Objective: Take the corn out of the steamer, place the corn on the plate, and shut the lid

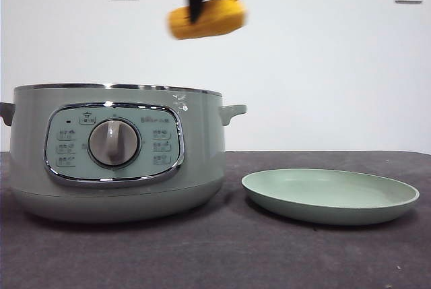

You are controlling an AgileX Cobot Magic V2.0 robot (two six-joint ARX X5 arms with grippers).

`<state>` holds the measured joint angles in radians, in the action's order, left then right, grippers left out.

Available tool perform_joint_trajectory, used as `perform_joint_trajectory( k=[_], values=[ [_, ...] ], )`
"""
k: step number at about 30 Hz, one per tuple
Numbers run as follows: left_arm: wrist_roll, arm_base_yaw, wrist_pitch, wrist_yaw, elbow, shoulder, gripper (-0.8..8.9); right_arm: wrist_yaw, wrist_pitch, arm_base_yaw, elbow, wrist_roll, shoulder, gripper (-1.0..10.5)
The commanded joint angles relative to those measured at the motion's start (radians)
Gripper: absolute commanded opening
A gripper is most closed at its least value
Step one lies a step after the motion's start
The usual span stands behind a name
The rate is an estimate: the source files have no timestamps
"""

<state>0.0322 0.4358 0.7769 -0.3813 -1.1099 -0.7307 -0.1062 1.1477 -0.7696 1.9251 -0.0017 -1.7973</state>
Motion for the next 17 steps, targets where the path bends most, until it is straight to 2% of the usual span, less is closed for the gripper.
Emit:
perform_joint_trajectory(
  k=[1,7,10,13,17],
  values=[
    [-0.019,0.002,-0.073,0.0,-0.011,-0.022,-0.09,-0.005,0.067,0.033,-0.004,0.006,0.037,-0.1],
    [-0.018,0.002,-0.142,0.106,-0.011,-0.082,-0.09,-0.009,0.228,0.141,-0.007,0.027,0.064,-0.1],
    [-0.017,0.003,-0.175,0.143,-0.011,-0.095,-0.09,-0.005,0.229,0.195,-0.033,0.042,0.064,-0.1],
    [-0.007,0.003,-0.194,0.18,-0.011,-0.1,-0.09,-0.005,0.229,0.244,-0.098,0.056,0.076,-0.1],
    [-0.006,0.003,-0.202,0.18,-0.011,-0.103,-0.09,-0.005,0.22,0.283,-0.258,0.058,0.11,-0.1]
  ],
)
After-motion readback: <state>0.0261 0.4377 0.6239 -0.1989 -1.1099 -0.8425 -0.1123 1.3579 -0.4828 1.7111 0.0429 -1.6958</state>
